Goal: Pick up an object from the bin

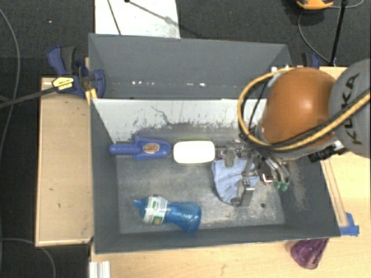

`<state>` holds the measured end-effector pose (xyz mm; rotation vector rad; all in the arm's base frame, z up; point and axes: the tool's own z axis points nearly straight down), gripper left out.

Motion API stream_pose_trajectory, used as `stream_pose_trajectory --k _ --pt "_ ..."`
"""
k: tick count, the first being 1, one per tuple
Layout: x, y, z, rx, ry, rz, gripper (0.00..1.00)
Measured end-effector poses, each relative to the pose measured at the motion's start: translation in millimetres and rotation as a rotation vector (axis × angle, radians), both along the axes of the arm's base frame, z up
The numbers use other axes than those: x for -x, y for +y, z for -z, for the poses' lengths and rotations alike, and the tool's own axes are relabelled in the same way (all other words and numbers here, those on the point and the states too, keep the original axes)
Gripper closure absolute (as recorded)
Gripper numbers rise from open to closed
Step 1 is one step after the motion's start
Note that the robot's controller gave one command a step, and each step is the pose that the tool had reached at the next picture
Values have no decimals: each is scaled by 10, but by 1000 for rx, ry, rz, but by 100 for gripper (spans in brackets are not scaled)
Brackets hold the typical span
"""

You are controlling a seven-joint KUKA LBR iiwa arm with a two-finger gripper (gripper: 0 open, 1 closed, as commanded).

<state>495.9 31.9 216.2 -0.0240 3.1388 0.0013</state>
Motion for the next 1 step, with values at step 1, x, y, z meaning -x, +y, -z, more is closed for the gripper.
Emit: stream_pose_trajectory --k 1 --pt "-304 -168 422 0 -6 -11 0"
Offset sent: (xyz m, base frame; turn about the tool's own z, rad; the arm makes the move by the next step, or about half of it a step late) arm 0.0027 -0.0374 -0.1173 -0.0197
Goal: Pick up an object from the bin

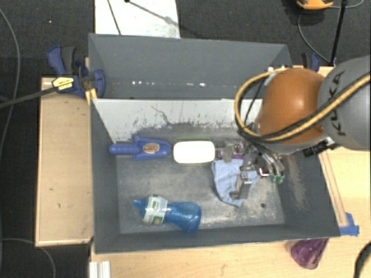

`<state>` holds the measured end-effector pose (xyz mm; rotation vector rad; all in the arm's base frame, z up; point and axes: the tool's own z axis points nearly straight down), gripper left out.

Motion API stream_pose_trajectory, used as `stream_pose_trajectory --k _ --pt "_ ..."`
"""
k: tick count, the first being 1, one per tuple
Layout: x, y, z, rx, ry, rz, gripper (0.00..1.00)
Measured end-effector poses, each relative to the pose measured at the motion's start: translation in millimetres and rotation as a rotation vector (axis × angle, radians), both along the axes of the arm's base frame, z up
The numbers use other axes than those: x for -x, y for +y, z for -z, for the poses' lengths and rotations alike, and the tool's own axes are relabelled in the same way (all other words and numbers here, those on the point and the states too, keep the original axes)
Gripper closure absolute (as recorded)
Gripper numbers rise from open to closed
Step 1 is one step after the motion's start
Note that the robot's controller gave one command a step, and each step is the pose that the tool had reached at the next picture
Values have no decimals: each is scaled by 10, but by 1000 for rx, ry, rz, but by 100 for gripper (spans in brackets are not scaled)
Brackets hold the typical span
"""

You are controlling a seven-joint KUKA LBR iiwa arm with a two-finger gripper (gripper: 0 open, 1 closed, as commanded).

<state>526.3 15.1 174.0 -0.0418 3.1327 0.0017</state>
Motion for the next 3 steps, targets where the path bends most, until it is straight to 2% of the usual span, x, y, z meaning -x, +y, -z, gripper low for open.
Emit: stream_pose_trajectory --k 1,2,3 --pt "155 -155 594 0 1 -5 0" --pt "243 -213 864 0 13 -42 0" --pt "-254 -369 915 -1 -1 40 0"
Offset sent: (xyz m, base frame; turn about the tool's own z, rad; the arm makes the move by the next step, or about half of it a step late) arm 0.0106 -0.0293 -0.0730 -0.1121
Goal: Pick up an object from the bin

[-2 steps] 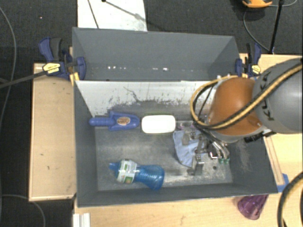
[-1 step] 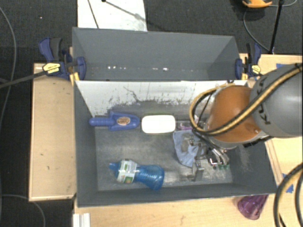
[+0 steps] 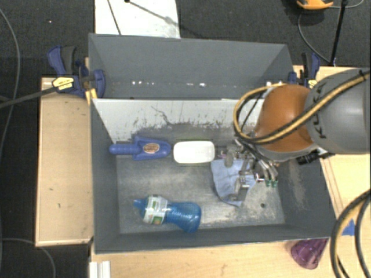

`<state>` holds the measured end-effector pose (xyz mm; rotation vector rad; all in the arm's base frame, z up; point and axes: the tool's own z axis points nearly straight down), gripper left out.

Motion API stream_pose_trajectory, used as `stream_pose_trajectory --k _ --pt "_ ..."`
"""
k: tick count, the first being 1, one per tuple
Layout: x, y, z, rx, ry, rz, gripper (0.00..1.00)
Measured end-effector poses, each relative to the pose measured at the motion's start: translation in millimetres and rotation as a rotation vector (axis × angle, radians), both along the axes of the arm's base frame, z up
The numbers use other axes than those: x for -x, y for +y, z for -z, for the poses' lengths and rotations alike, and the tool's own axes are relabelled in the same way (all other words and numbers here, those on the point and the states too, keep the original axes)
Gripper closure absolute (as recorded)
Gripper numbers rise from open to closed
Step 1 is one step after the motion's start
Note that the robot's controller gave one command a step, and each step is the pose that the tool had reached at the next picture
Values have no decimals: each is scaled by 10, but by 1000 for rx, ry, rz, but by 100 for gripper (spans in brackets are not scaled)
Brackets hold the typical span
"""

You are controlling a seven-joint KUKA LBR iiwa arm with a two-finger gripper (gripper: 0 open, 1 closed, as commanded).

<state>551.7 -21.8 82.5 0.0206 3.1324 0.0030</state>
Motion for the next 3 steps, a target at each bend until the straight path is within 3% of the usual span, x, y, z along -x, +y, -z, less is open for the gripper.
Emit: stream_pose_trajectory --k 1,2,3 --pt "-222 74 46 1 3 56 0" --pt "-305 96 85 0 1 -48 0" --pt "-371 -18 79 -3 -5 423 100"
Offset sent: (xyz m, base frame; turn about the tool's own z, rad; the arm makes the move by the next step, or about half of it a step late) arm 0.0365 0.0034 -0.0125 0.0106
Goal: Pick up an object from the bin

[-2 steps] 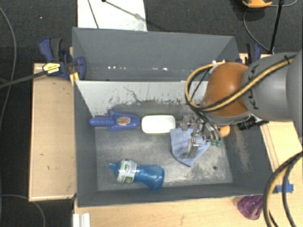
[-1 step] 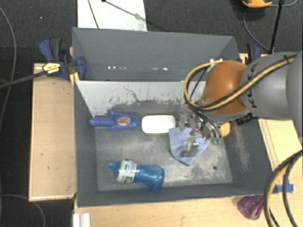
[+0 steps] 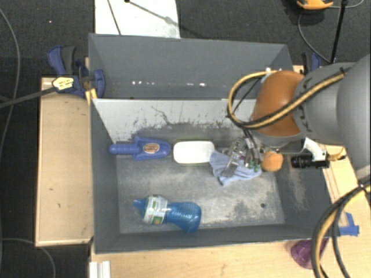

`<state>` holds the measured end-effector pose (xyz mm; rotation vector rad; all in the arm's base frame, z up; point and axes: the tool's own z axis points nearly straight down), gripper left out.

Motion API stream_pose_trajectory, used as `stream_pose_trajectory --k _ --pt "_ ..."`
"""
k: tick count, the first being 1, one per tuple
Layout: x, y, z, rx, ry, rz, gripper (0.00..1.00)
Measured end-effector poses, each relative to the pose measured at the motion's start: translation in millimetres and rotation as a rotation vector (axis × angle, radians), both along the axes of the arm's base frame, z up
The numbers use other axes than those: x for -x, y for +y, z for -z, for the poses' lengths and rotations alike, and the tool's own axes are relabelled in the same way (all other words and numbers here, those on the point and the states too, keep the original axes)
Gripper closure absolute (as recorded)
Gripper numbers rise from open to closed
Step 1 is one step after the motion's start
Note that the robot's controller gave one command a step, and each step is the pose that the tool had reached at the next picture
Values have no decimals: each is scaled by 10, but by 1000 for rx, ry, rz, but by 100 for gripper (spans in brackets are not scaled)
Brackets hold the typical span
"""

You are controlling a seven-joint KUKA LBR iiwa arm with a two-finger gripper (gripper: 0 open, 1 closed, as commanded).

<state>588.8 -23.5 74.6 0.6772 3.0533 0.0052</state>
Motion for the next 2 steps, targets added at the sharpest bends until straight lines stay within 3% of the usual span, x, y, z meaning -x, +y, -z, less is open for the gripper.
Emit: stream_pose_trajectory --k 1,2 --pt "0 0 0 0 0 0 100" --pt "51 117 -694 0 -2 -28 100"
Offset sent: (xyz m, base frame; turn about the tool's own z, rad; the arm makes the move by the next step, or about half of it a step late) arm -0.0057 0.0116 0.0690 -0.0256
